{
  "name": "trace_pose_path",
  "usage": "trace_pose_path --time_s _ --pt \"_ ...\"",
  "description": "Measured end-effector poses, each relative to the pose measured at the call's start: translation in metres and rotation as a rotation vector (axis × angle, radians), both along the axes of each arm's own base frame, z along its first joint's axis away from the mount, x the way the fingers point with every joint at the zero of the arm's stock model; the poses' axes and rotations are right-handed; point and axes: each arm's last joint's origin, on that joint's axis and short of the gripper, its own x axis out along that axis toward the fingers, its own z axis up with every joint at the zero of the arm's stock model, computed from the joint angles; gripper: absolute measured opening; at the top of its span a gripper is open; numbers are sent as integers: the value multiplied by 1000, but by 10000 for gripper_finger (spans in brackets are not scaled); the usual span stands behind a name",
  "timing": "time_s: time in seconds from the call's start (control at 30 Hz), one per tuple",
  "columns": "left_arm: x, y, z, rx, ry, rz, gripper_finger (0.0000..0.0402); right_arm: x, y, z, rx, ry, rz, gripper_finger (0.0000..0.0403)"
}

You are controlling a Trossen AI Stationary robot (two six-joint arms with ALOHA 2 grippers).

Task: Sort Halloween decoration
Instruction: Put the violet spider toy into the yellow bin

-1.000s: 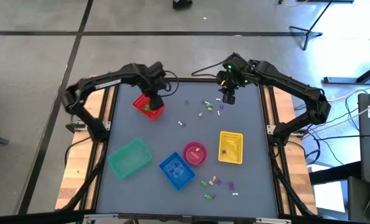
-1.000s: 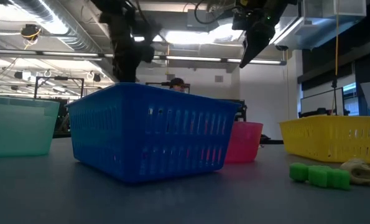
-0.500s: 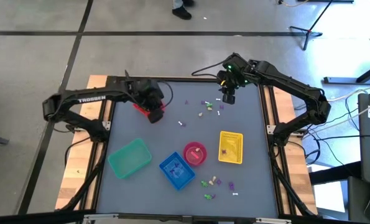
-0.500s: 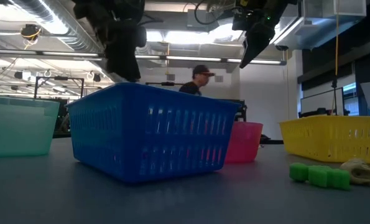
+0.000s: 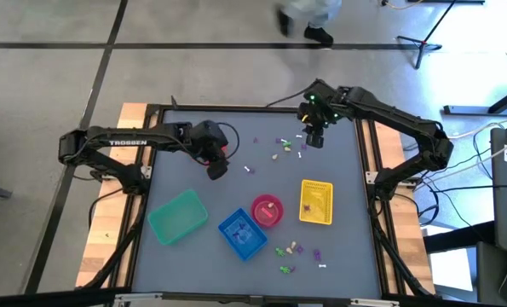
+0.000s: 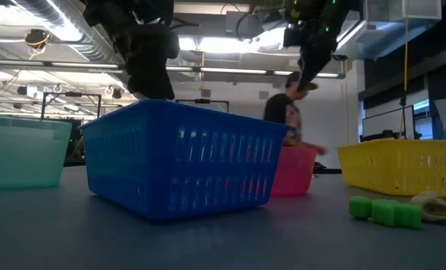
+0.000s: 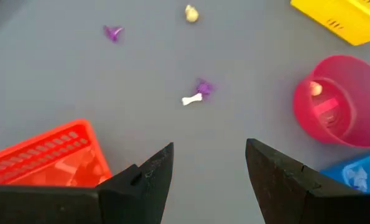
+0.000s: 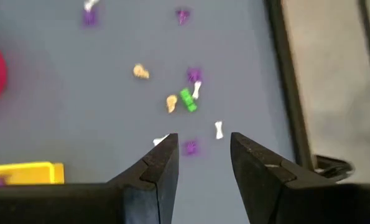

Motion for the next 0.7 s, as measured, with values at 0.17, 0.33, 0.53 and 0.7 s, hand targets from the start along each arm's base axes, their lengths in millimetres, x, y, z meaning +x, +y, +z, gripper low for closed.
trace_pose_path --time_s 0.17,0.33,0.53,0.7 --pt "4 -5 2 17 -31 -22 184 -1 -2 -39 -1 36 12 143" --pt "6 -8 3 38 -43 -24 184 -1 -5 -69 -22 4 -199 143" --pt "6 -8 3 50 -46 -19 184 1 -7 -91 81 -169 -581 143" --pt "6 -8 3 50 -46 -19 184 -4 -5 -113 137 -222 -756 143"
